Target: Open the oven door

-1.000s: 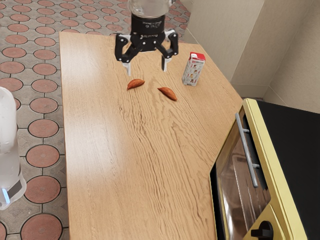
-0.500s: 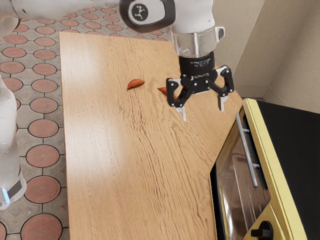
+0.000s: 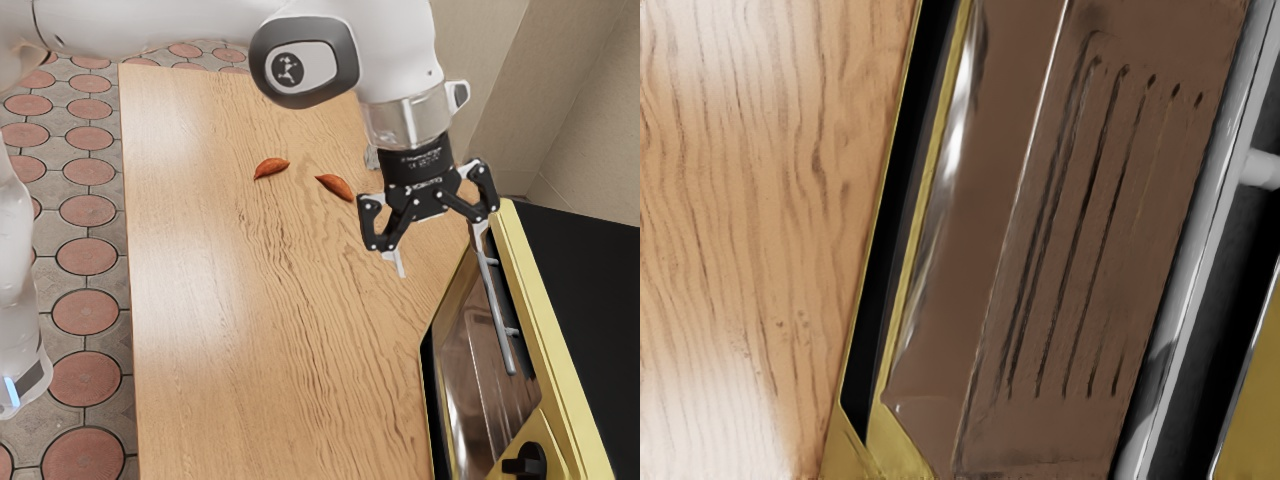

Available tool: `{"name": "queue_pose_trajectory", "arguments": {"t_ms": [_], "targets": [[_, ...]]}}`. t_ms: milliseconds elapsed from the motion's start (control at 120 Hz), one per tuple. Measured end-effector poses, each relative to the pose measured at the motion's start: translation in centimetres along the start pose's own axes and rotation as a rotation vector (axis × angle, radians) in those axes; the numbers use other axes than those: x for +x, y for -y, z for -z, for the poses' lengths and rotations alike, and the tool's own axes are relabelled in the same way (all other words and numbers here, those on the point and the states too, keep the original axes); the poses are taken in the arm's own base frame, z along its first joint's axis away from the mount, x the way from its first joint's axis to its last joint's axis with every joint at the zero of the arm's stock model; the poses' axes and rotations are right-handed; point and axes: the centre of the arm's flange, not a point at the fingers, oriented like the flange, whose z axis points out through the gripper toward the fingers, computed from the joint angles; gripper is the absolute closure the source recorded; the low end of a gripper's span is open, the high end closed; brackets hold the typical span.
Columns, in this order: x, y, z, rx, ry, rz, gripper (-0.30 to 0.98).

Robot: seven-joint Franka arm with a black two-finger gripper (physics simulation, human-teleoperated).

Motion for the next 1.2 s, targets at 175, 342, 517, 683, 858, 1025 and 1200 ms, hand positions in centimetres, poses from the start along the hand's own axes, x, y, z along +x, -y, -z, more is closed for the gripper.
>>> {"name": "queue_pose_trajectory", "arguments": {"t_ms": [175, 342, 517, 683, 858, 1025, 1200], "targets": [[-0.8, 0.9, -1.1, 0.009, 0.003, -0.011, 0.00], [-1.1, 0.8, -2.0, 0.006, -0.004, -0.028, 0.00], [0.0, -0.4, -3.7, 0.000, -0.008, -0.039, 0.00], [0.1, -0.9, -4.3, -0.016, 0.001, -0.057, 0.00], [0.2, -1.2, -4.4, -0.028, 0.007, -0.076, 0.00], [0.7, -1.6, -4.7, -0.036, 0.009, -0.086, 0.00], [0.7, -1.8, -5.0, -0.040, 0.014, -0.099, 0.00]]}}
